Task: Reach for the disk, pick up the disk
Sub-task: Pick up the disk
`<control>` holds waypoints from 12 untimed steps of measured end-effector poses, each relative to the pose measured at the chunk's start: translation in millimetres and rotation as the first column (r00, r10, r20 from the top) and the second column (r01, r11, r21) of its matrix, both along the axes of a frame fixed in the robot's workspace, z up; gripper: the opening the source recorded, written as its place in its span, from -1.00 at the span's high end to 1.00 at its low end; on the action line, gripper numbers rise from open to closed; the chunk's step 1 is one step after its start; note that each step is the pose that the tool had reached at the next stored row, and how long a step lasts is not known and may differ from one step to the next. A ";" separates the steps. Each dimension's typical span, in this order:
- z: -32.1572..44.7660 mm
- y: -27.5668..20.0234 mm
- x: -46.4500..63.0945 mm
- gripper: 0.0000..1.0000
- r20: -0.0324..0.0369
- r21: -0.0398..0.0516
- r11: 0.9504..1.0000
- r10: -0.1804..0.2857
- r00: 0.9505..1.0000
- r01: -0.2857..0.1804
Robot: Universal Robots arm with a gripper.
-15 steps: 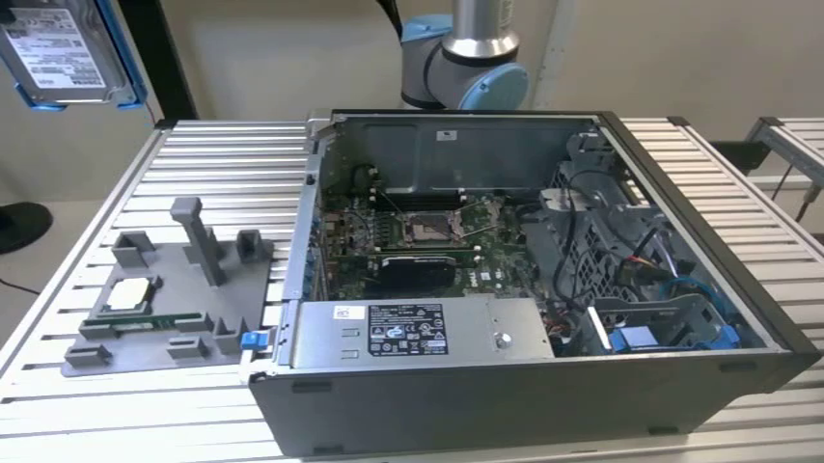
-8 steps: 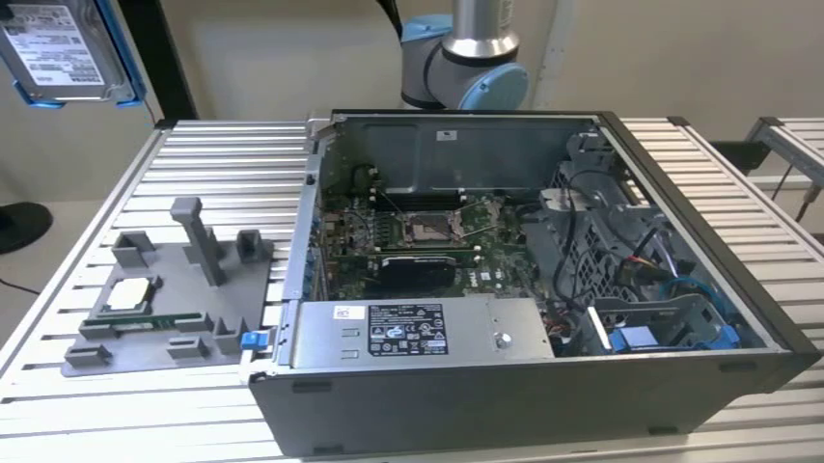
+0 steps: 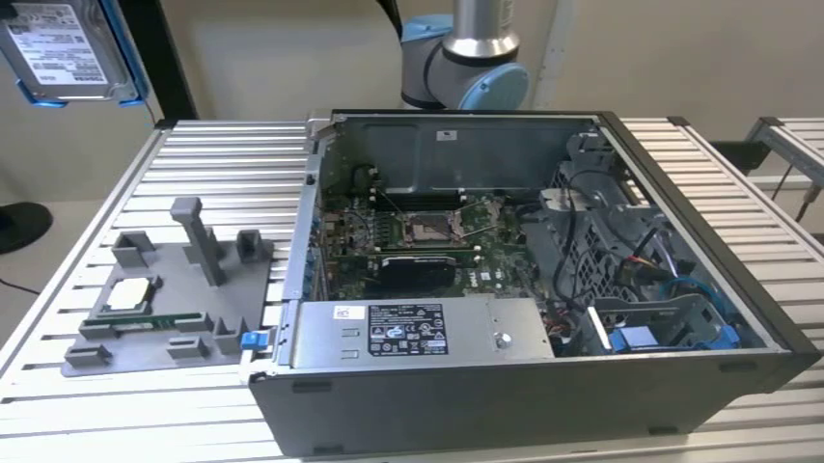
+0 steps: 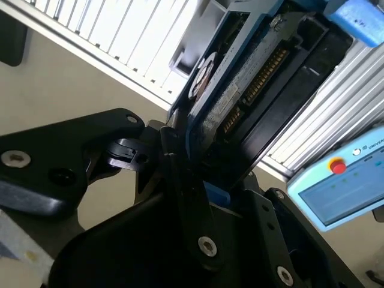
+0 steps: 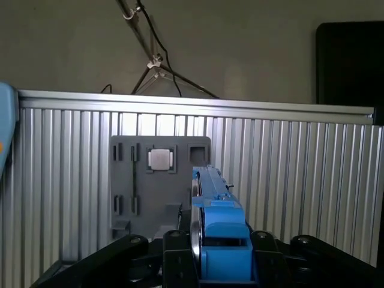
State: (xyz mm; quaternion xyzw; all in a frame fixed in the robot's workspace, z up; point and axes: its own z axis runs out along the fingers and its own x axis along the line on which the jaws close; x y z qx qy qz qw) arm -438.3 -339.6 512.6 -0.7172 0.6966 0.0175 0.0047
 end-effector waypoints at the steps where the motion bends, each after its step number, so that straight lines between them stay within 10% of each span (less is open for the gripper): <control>1: 0.1 0.0 1.5 1.00 0.000 0.000 1.000 0.000 1.000 0.000; 12: 0.0 0.0 20.6 1.00 0.000 0.000 1.000 0.000 1.000 0.000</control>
